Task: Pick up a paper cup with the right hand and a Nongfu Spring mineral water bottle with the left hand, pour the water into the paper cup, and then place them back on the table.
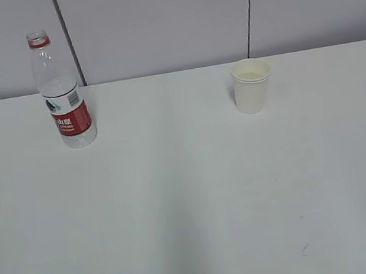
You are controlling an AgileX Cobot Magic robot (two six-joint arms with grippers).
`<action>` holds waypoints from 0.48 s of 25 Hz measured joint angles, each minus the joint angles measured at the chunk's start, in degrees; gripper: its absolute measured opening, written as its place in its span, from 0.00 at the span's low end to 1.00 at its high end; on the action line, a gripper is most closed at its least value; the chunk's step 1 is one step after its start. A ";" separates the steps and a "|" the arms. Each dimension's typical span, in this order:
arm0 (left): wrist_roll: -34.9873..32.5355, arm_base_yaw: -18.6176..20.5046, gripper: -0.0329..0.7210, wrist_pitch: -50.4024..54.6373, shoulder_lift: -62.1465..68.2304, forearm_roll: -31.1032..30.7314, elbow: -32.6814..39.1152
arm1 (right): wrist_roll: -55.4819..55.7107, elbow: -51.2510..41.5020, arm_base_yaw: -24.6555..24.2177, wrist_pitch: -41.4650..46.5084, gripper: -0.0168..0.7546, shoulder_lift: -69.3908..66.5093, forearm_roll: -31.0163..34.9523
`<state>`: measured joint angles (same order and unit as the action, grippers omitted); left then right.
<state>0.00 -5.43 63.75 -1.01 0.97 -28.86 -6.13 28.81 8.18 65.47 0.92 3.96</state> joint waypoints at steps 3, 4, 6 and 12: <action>0.00 0.00 0.63 0.00 0.00 -0.11 0.00 | 0.00 0.00 0.00 0.00 0.79 0.00 -0.24; 0.00 0.00 0.63 0.00 0.00 -0.13 0.00 | 0.00 0.00 0.00 0.00 0.79 0.00 -0.24; 0.00 0.00 0.63 0.00 0.00 -0.13 0.00 | 0.00 0.00 0.00 0.00 0.79 0.00 -0.24; 0.00 2.46 0.63 0.00 0.00 -0.17 0.00 | 0.00 0.00 0.00 0.00 0.79 0.00 -0.32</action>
<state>0.00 -2.97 63.75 -1.01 0.80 -28.86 -6.13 28.81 8.18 65.47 0.92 3.64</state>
